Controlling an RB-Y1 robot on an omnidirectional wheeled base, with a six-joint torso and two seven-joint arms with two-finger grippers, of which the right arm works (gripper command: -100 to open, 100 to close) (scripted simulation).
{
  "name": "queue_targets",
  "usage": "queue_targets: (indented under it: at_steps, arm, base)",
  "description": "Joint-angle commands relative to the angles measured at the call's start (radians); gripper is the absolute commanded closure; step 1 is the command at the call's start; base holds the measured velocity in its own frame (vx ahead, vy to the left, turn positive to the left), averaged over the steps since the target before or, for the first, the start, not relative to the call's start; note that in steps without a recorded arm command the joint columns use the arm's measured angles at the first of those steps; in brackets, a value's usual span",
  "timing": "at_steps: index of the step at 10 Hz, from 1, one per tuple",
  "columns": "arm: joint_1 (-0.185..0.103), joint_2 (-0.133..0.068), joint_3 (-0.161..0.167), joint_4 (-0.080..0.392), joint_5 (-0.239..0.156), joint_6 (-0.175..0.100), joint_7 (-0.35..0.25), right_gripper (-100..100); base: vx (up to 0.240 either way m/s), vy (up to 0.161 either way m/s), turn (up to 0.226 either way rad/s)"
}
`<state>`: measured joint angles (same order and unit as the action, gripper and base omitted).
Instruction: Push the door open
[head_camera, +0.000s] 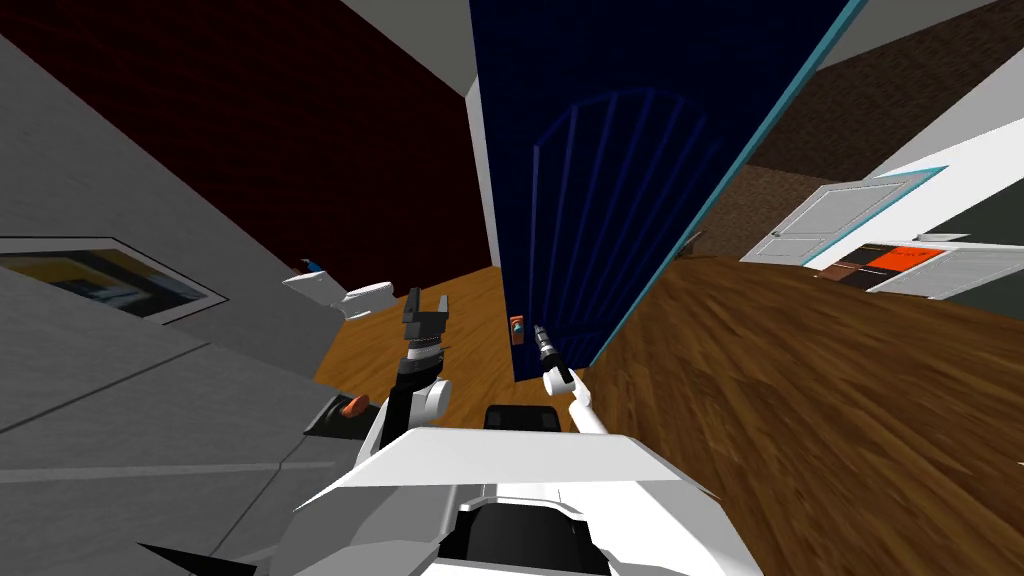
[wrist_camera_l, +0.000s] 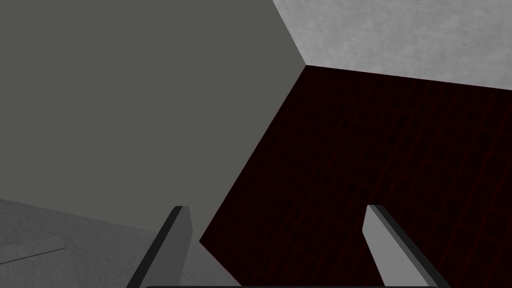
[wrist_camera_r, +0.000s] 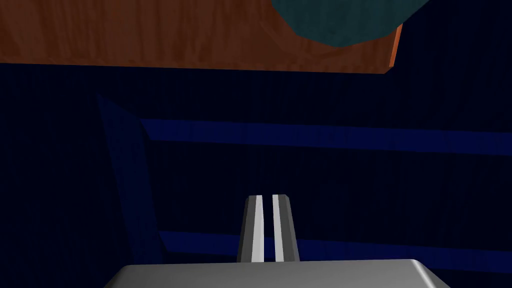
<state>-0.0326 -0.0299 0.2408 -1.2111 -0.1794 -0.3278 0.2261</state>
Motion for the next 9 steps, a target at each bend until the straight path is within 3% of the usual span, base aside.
queue_targets:
  at_steps: [1, 5, 9]
  arm:
    - [0.015, -0.007, 0.032, -0.014, -0.011, 0.000, 0.013, -100]
    - [0.061, -0.012, 0.126, -0.059, -0.042, 0.007, 0.055, -100]
    - [0.110, -0.002, 0.228, -0.109, -0.076, 0.014, 0.100, -100]
  base:
    - [-0.060, 0.013, -0.140]
    - [-0.046, 0.010, -0.191]
    - [-0.044, 0.003, -0.208]
